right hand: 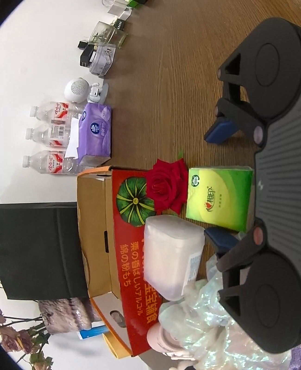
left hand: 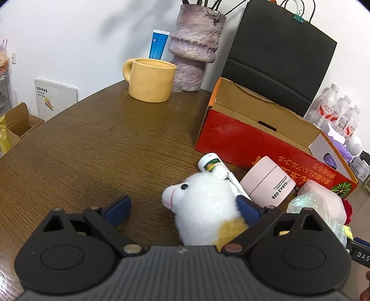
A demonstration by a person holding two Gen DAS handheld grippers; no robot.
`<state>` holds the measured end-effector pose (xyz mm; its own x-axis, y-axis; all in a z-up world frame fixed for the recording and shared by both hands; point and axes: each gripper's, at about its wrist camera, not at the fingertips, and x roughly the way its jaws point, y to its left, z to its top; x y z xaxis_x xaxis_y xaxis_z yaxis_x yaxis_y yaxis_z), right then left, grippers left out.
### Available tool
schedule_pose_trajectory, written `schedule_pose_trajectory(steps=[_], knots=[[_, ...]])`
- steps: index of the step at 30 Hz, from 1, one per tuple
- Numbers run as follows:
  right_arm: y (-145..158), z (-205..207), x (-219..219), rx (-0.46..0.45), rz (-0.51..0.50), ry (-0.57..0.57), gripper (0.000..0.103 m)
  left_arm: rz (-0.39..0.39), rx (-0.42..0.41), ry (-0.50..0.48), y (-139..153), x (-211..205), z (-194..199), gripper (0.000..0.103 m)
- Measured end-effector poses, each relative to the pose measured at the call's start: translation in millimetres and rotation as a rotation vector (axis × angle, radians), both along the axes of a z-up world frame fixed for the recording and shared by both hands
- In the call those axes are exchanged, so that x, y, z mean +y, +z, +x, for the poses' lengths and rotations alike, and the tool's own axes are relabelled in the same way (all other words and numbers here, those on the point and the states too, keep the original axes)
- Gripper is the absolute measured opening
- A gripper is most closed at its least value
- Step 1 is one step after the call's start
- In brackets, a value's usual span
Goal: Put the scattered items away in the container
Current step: 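Grasp the white-yellow plush sheep with the left gripper while the right gripper grasps the green tissue pack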
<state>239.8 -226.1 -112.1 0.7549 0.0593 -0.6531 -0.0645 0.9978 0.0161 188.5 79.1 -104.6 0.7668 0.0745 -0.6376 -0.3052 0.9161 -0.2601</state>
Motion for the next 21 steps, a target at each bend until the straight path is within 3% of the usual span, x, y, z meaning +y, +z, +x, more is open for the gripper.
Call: schedule_pose_trajectory(steps=[9,12,14,17,18,21], knots=[[-1.0,-1.9,-2.4,-0.023,0.0,0.01,0.08,-0.02,-0.015,-0.054,0.9,-6.0,-3.1,0.096],[-1.4,-2.0,-2.6,-0.025,0.001,0.012,0.08,-0.038,-0.023,-0.042,1.6,-1.5,-4.7,0.074],[-1.3,-2.5,-2.1,-0.026,0.001,0.014,0.079,-0.074,-0.027,-0.048,1.8,2.8,-5.5,0.054],[0.4,-4.3,-1.3,-0.036,0.003,0.024,0.058,-0.117,-0.032,-0.062,1.4,6.8,-5.8,0.05],[1.2,-5.3,-1.1,-0.04,0.005,0.026,0.045,-0.12,-0.033,-0.062,1.4,7.1,-6.1,0.05],[1.8,-6.9,-1.4,-0.042,0.006,0.025,0.044,-0.139,-0.038,-0.056,0.8,9.1,-7.4,0.048]])
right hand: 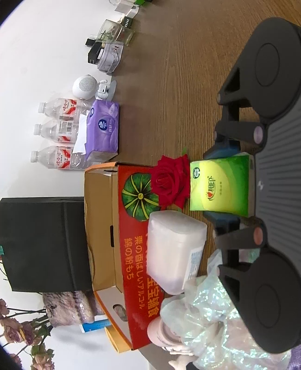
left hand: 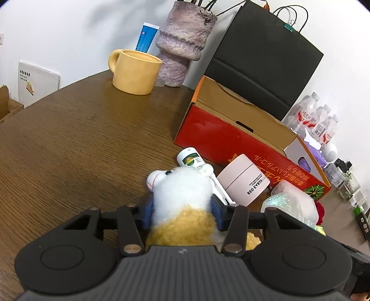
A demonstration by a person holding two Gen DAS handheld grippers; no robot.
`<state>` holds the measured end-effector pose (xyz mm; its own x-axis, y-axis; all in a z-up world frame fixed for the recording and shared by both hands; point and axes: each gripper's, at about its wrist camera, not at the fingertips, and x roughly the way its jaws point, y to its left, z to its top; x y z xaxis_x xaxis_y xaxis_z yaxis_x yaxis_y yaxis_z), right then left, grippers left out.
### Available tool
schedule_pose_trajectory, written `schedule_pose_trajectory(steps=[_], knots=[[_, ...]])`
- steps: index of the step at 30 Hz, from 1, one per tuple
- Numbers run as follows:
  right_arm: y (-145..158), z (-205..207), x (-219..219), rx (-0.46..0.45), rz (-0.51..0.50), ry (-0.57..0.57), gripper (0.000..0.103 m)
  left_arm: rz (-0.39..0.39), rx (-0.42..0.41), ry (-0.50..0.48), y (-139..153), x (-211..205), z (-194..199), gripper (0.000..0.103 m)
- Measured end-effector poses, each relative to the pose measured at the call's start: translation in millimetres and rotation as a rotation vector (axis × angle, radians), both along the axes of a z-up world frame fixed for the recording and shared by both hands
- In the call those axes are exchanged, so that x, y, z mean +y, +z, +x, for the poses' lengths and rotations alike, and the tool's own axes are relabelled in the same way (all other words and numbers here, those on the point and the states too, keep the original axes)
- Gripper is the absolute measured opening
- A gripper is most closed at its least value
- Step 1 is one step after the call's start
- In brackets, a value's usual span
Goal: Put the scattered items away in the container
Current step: 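Grasp the white-yellow plush sheep with the left gripper while the right gripper grasps the green tissue pack, then carry the plush sheep with the left gripper while the right gripper carries the tissue pack into the box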
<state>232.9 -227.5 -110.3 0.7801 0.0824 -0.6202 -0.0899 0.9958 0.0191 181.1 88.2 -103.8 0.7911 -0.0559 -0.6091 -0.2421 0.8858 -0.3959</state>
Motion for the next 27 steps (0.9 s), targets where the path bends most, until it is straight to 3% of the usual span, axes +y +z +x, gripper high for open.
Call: schedule_pose_trajectory(steps=[15,22,27], knots=[[9.6,-12.9,-6.7,-0.025,0.07,-0.023,0.044,-0.027,-0.068,0.01,11.5,-1.6,-18.5,0.045],[28.9,-39.1,-5.4,-0.054,0.079,0.011,0.044,0.012,-0.092,0.022,26.9,-4.5,-45.4,0.045],[41.1,-57.6,-1.9,-0.042,0.089,0.059,0.044,-0.007,-0.092,-0.008,41.2,-0.6,-61.5,0.045]])
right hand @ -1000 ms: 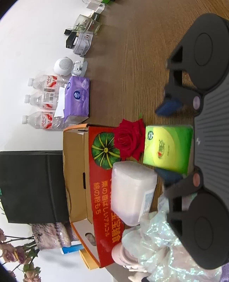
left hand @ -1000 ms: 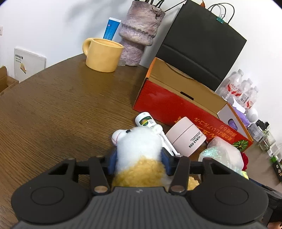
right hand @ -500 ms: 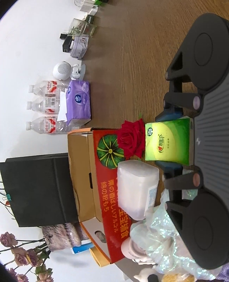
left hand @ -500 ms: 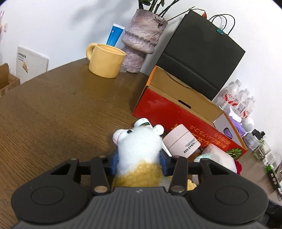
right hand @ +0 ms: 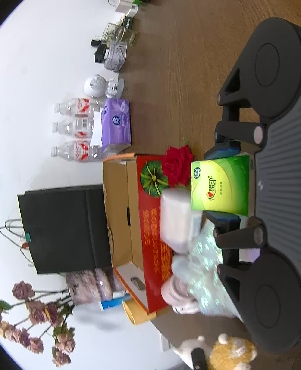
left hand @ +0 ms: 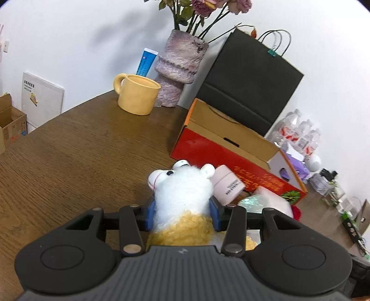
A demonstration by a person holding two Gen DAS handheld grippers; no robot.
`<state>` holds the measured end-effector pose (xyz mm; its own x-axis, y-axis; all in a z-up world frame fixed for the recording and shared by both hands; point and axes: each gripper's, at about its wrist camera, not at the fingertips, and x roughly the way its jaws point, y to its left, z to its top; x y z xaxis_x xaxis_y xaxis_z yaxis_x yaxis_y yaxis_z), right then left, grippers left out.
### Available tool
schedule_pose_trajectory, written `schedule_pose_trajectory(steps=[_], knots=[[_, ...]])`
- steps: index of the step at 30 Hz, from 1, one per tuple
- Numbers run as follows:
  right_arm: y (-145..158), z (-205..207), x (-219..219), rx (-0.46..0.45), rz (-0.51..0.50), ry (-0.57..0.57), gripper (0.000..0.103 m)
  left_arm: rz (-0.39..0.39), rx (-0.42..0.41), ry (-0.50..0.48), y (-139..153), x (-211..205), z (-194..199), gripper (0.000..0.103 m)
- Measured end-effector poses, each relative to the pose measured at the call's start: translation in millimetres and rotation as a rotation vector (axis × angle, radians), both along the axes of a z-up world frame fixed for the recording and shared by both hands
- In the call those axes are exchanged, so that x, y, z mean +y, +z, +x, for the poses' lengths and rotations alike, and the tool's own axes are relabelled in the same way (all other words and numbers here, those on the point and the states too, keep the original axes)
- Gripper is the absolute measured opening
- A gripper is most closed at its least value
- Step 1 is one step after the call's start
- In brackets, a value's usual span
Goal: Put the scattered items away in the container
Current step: 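Carry the plush sheep with the left gripper while the right gripper carries the tissue pack into the box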
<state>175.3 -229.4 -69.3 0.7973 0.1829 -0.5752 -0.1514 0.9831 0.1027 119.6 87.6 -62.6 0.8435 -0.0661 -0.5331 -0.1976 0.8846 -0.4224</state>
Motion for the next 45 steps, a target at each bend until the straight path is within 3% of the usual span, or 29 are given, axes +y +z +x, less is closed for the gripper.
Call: schedule_pose_trajectory(steps=[12,25,36,45], knots=[[39.2,-47.6,11.5,0.011,0.014,0.123,0.044,-0.015,-0.037,-0.084,41.7,2.5,-51.7,0.045],[76.1,-76.0,25.4,0.032,-0.023,0.203,0.044,-0.01,-0.035,-0.196,76.6,-2.5,-72.6,0.045],[98.9,-71.0,32.0,-0.008,-0.057,0.208,0.044,0.033,-0.041,-0.213,101.2,-5.2,-58.1,0.045],[120.8,-42.9,34.9,-0.026,-0.052,0.193,0.044,0.08,-0.062,-0.219,125.3,-13.4,-29.7,0.045]])
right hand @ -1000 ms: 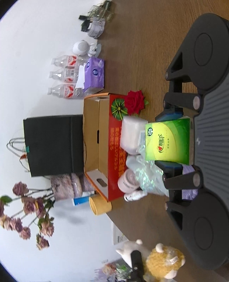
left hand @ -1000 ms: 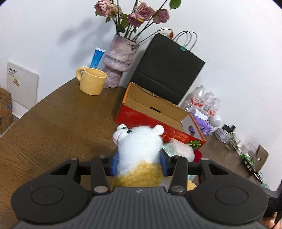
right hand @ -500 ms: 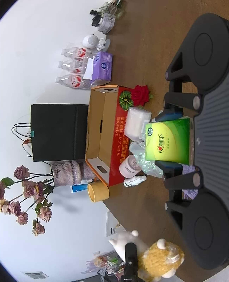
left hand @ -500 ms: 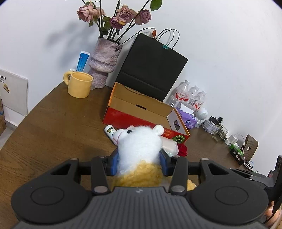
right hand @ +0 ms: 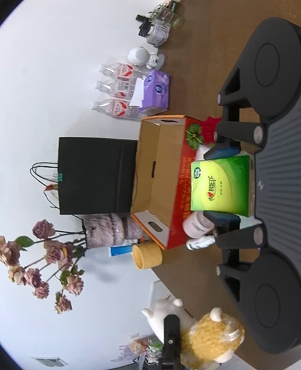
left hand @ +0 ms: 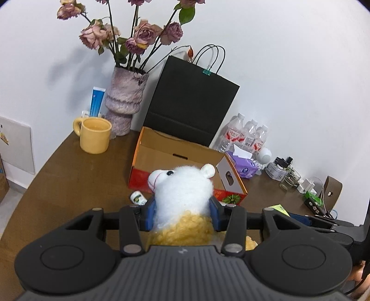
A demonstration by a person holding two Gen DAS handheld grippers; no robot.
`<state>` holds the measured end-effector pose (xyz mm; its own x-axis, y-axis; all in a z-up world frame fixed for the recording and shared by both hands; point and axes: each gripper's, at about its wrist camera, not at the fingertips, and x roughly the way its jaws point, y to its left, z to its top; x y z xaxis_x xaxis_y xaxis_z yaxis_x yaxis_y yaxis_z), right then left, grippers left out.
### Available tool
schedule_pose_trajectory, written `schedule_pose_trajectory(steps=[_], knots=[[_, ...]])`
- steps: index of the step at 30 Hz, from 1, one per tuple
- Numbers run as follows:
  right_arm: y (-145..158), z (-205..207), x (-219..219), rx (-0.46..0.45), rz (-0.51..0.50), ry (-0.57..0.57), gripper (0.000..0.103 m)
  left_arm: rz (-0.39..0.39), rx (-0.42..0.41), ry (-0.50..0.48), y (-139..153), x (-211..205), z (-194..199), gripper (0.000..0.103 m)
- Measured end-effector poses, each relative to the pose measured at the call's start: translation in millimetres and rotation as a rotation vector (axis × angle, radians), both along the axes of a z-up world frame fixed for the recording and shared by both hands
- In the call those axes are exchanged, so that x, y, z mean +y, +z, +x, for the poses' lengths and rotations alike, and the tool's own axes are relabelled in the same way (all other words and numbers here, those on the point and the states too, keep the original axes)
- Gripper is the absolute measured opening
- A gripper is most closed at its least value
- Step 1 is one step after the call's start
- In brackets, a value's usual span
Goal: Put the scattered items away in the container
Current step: 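Carry the plush sheep with the left gripper while the right gripper carries the tissue pack into the box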
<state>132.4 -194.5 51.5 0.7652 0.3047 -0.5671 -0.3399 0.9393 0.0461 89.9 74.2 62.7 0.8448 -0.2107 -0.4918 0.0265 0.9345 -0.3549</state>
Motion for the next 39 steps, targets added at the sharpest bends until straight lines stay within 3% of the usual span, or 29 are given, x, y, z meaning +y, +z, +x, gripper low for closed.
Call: schedule_pose_trajectory(steps=[14,27,39], knots=[[15.8,55.3,4.9,0.013,-0.031,0.002,0.044,0.024,0.002,0.006,7.8,-3.1,51.7,0.045],[0.1,126.3,8.2,0.052,-0.009,-0.008,0.044,-0.012,-0.005,0.009,-1.2,-3.4,126.1,0.045],[-23.8,207.9,17.1,0.047,0.047,-0.057,0.044,0.0,0.05,0.029,-44.4,-13.0,202.9,0.045]])
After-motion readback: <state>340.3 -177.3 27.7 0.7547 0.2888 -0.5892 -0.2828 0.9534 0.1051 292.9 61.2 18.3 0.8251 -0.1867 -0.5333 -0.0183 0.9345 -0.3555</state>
